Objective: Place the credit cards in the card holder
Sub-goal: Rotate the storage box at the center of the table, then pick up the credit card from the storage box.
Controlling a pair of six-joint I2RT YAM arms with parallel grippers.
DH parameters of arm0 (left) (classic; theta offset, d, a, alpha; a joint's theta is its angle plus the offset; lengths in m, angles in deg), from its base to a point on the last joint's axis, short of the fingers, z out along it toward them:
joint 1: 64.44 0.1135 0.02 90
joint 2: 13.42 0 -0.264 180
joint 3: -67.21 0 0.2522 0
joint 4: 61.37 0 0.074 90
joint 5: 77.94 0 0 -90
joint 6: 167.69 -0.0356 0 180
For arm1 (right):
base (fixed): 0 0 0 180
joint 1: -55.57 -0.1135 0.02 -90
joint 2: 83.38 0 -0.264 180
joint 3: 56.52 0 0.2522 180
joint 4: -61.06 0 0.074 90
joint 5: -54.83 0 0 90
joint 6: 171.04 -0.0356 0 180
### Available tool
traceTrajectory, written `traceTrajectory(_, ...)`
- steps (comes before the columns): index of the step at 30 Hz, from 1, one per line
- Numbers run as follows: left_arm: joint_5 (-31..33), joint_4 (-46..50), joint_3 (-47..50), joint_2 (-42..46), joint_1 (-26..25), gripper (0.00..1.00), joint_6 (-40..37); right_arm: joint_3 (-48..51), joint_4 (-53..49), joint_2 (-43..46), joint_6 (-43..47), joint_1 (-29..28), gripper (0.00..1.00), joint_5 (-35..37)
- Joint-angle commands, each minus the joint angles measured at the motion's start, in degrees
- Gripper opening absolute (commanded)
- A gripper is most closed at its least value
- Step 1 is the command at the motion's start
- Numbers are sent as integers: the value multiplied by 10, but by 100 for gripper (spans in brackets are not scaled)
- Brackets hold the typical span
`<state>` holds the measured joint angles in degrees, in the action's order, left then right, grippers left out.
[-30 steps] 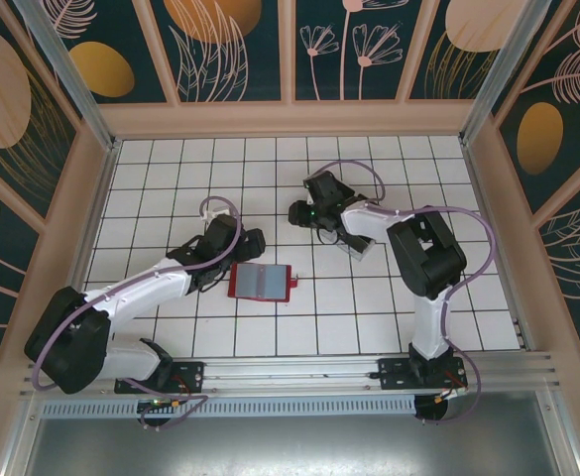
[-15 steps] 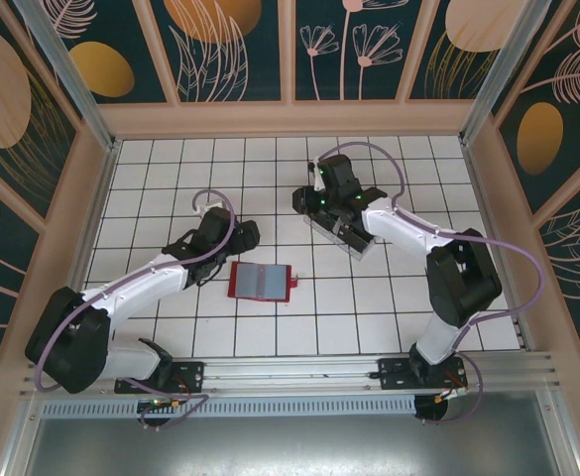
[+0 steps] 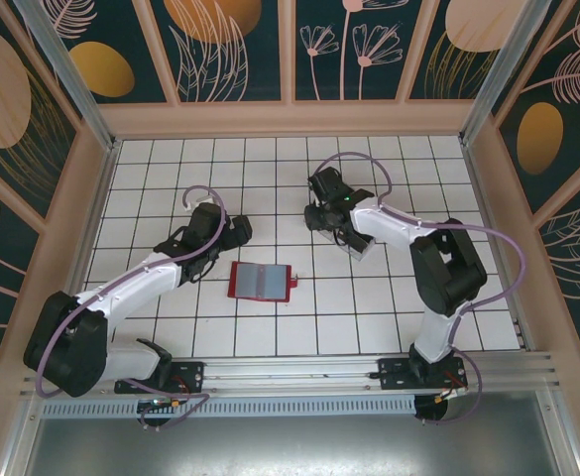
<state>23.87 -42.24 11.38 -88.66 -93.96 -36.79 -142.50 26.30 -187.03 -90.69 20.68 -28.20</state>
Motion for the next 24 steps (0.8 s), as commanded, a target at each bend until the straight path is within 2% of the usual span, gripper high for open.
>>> traceTrajectory(1,-9,0,5,11,4,98,-6,-24,-18,-15,25,-9,42,66)
traceTrajectory(9,-15,-9,11,9,4,99,-2,-45,-26,-41,46,-22,42,116)
traceTrajectory(20,-19,-18,20,7,4,99,0,-54,-33,-67,58,-29,41,121)
traceTrajectory(24,-20,-20,22,7,4,98,2,-56,-35,-69,61,-34,38,113)
